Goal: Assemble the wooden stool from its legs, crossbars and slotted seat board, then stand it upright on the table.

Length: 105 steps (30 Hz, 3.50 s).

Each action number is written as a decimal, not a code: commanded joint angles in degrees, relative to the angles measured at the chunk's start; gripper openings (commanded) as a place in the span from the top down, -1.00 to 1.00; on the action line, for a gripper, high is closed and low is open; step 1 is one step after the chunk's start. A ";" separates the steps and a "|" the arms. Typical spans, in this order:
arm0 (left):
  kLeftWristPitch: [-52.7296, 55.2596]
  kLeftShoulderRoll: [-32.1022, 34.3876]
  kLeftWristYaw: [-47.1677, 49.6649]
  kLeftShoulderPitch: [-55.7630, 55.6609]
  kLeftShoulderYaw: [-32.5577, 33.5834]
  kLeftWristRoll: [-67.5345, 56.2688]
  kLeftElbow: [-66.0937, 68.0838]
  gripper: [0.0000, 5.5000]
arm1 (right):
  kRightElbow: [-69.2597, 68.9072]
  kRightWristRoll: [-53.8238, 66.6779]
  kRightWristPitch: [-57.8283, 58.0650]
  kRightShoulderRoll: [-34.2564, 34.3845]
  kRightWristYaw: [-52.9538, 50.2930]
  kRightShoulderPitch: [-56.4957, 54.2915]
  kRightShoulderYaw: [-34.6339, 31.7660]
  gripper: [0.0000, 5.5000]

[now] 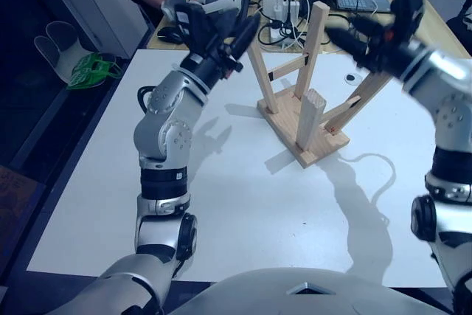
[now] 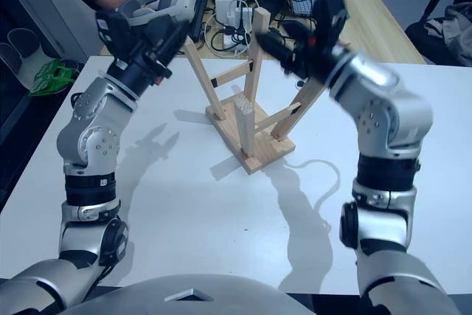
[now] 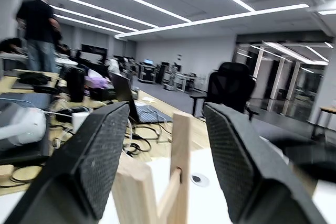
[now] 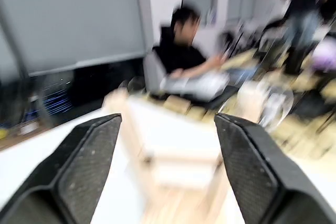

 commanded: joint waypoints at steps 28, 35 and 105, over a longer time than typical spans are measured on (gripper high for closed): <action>7.90 0.36 1.20 -1.60 -0.23 -3.32 -1.21 0.05 | 33.41 -9.46 -17.61 -0.36 6.94 15.01 10.59 -0.19; 7.17 0.37 1.23 0.46 0.21 -3.15 0.05 0.05 | 23.63 -4.24 -20.82 -2.48 7.35 7.74 2.84 -0.19; 18.68 1.02 -2.94 18.62 -27.27 26.77 10.17 1.00 | 19.08 -27.57 -33.53 -8.64 6.15 35.40 6.93 0.98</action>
